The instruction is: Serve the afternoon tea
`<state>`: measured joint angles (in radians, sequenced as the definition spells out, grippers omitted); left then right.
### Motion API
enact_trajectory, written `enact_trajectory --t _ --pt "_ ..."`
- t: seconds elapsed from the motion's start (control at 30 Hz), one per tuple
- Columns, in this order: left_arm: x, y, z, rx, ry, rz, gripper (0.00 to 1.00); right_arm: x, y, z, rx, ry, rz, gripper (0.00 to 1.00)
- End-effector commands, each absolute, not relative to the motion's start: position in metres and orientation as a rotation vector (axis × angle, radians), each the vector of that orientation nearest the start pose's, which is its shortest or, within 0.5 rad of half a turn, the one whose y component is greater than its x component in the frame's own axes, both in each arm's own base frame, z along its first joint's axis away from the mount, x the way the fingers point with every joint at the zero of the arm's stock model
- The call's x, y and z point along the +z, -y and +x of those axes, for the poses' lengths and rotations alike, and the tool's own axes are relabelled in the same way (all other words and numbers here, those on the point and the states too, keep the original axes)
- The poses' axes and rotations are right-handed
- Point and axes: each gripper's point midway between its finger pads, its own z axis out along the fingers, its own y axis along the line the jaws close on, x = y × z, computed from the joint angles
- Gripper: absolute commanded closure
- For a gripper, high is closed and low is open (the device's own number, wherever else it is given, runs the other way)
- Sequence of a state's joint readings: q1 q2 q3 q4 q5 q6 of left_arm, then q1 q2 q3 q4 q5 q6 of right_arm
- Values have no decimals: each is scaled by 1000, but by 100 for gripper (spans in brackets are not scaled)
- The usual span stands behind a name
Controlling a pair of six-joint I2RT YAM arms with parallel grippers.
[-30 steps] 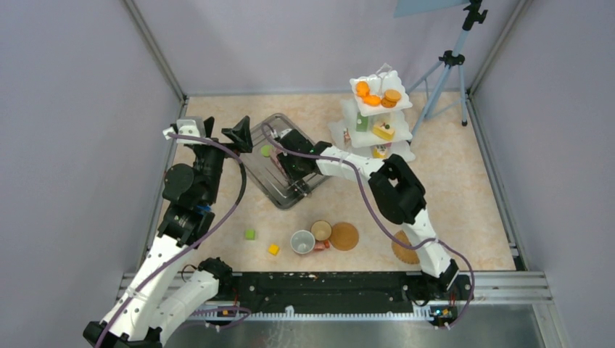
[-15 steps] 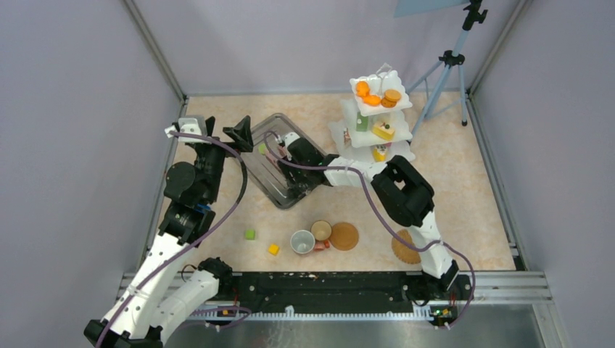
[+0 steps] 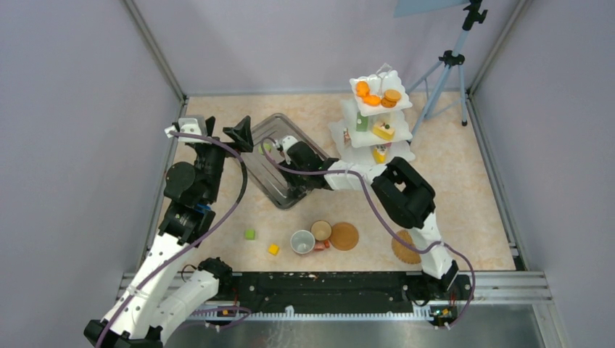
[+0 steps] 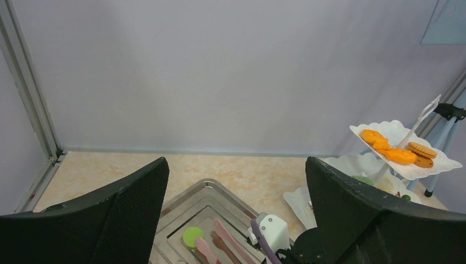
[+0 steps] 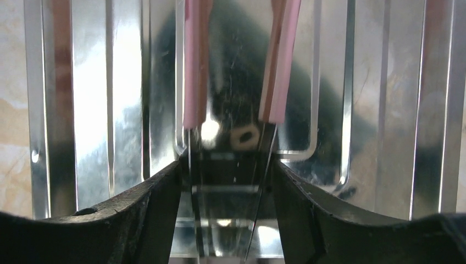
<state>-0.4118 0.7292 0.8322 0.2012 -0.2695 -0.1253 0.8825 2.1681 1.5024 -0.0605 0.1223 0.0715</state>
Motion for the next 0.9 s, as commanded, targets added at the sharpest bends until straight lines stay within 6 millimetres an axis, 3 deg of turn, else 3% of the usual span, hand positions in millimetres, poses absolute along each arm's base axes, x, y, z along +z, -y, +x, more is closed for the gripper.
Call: enact_trajectory --t 0.0,0.13,0.4,0.57,0.87 --pt "430 83 293 -311 -1228 -58 1 75 -417 353 393 -2073 -823 40" --pt "429 84 294 -317 -1229 -55 1 78 -409 340 398 -2071 -832 44" --pt "427 85 295 -319 -1235 -54 1 90 -417 343 409 -2017 -859 61" --pt "427 85 295 -319 -1235 -54 1 100 -422 344 427 -1981 -888 64" --pt "428 84 294 -318 -1232 -56 1 96 -436 350 443 -1974 -916 66"
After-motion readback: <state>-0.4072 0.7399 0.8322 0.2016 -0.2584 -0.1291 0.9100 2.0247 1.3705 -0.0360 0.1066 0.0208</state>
